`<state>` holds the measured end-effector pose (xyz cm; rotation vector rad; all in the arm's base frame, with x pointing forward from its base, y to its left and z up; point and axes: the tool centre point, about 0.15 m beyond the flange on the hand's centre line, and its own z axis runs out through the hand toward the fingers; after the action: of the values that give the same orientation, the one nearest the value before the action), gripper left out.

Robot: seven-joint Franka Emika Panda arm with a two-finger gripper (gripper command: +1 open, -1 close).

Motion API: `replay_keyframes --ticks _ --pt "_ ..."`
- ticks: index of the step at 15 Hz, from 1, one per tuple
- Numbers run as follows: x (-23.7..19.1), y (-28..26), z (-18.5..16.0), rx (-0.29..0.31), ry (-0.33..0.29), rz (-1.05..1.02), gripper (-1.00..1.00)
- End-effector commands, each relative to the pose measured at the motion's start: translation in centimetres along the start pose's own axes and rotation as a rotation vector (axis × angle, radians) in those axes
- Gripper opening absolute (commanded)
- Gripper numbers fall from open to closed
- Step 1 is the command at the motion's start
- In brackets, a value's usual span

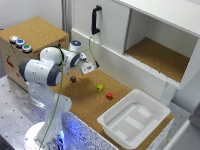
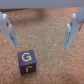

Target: Sweep the yellow block to the left

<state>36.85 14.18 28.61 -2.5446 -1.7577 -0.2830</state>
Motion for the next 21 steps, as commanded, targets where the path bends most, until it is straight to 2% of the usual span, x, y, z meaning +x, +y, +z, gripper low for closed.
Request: replay_keyframes --ticks 1,2,3,4,5,6,10,11,12,13,18,21 --pt "-5.2 4.1 -3.3 0.004 -0.025 0.251 1.0" --pt "-7.1 5.8 -3.1 0.03 -0.014 0.353 1.0" --pt "-8.9 7.1 -3.0 0.019 -0.022 0.433 1.0" --pt "-10.4 8.2 -2.8 0.039 -0.023 0.512 1.0" --pt "-11.8 9.0 -2.8 0.024 -0.025 0.566 1.0" --pt "-14.3 10.5 -2.5 0.038 -0.024 0.67 1.0" --pt "-19.3 13.5 -2.1 -0.034 -0.064 0.881 1.0" --pt "-19.6 13.7 -1.9 -0.074 -0.098 0.885 1.0" --pt "-20.0 13.9 -1.6 -0.061 -0.103 0.919 1.0" --pt "-20.3 14.0 -0.9 -0.073 -0.126 0.949 1.0" --pt "-19.4 13.2 2.0 0.009 -0.152 0.998 1.0" --pt "-18.5 12.5 2.8 0.015 -0.15 1.024 1.0"
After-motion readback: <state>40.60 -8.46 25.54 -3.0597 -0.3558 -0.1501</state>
